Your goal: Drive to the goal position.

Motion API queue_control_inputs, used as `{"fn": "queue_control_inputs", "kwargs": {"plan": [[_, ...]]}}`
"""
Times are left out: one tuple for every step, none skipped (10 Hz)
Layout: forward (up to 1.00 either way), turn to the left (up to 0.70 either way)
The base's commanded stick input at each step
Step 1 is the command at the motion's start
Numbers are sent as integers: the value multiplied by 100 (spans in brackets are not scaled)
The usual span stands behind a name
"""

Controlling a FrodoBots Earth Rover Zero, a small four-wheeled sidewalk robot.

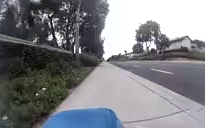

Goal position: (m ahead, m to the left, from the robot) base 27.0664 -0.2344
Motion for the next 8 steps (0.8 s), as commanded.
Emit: {"fn": "queue_control_inputs", "kwargs": {"plan": [[100,0],[100,0],[100,0],[100,0],[100,0],[100,0],[100,0],[100,0]]}}
